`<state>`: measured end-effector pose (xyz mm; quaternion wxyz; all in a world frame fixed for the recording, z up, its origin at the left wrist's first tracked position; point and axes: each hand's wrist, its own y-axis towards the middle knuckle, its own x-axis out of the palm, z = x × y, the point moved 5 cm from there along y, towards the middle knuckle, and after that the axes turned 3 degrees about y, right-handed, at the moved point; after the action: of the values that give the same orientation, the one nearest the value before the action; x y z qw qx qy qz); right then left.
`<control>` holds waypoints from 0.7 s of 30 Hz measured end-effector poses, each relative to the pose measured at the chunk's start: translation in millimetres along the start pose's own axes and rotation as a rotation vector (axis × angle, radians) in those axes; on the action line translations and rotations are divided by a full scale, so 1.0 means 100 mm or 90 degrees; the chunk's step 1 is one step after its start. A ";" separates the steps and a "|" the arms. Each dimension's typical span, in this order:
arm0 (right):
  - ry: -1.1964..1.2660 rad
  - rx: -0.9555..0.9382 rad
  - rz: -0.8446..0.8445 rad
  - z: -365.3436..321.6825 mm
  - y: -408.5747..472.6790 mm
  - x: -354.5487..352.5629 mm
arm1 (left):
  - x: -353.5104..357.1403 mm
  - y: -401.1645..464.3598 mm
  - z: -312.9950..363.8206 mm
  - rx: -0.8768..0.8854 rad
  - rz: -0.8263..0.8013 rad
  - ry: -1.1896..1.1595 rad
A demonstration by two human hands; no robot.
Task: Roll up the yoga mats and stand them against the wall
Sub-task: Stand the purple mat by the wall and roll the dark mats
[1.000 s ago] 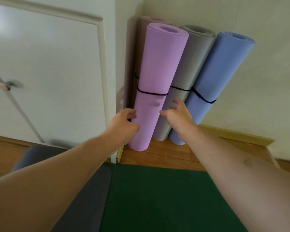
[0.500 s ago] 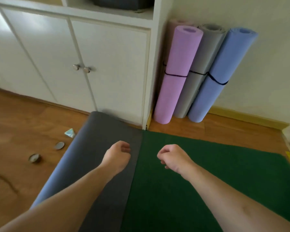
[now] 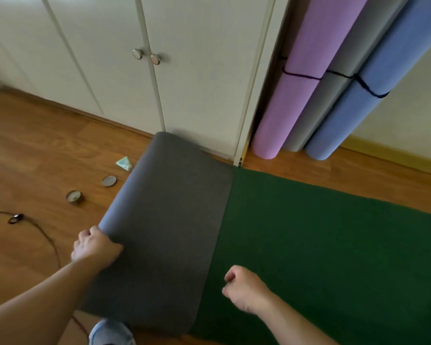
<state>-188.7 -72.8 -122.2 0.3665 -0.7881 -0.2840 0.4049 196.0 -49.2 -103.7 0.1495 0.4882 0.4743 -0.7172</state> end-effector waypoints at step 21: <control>0.451 0.111 -0.087 0.05 0.64 0.52 | -0.22 -0.50 1.41 0.326 -0.076 0.134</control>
<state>-156.3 -68.7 -198.5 0.5342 -0.8242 -0.1564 0.1045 94.0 -145.5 -47.8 -0.0713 0.5534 0.3182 -0.7664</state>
